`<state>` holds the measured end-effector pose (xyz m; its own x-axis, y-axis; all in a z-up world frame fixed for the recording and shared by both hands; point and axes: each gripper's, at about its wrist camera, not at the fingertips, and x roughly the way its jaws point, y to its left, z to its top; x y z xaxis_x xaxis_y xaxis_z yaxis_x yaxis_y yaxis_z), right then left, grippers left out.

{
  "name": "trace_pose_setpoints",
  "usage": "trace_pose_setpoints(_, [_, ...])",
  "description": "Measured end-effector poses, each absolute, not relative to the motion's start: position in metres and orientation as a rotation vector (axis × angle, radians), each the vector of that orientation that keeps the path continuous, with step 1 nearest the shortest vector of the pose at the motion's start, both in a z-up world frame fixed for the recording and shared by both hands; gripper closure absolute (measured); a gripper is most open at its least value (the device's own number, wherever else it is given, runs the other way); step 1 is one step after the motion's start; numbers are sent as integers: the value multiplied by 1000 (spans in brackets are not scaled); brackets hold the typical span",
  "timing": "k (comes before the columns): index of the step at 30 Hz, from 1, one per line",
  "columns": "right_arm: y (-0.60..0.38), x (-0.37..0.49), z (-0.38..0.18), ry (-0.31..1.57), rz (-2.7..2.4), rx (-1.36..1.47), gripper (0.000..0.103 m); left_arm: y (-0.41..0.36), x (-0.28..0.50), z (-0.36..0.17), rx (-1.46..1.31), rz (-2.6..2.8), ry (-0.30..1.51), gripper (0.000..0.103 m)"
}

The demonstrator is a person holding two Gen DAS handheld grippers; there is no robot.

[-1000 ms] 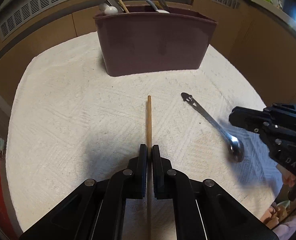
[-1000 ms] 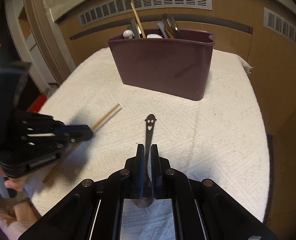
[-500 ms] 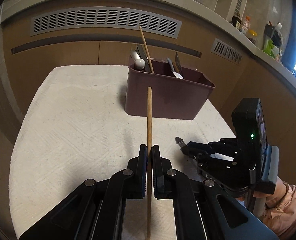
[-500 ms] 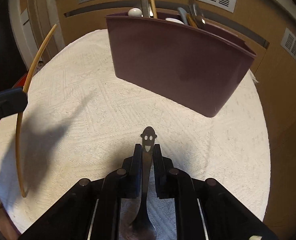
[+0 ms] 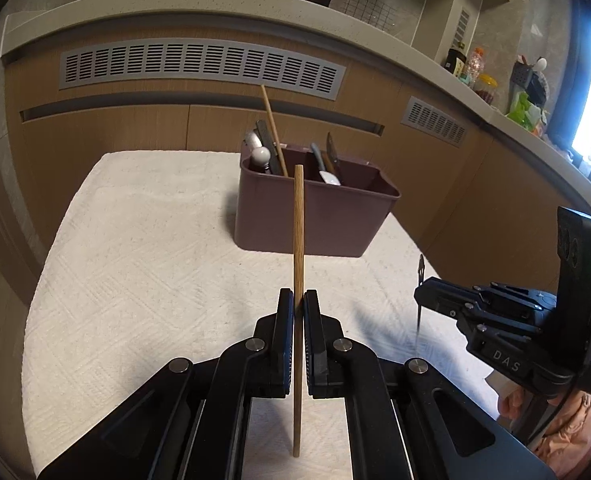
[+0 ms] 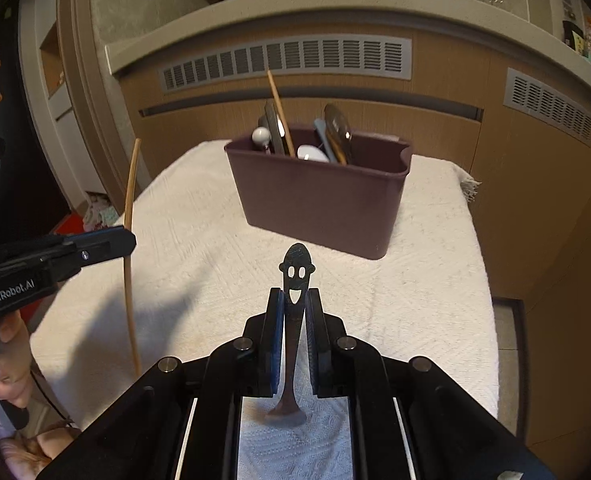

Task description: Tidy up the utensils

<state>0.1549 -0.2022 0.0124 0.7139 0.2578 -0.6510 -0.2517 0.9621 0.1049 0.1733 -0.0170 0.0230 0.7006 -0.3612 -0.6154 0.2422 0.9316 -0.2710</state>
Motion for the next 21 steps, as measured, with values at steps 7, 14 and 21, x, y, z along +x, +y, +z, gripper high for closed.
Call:
trace_pose_setpoints(7, [-204,148,32,657,288,3,102,-17,167,38,-166,-348,687,98])
trace_pose_setpoints(14, [-212,158,8,776,283,-55,87,-14,167,36,-173,-336,699,98])
trace_pose_setpoints(21, [-211,129,-40,873,266,-10,69,-13,167,35,-176,-337,699,98])
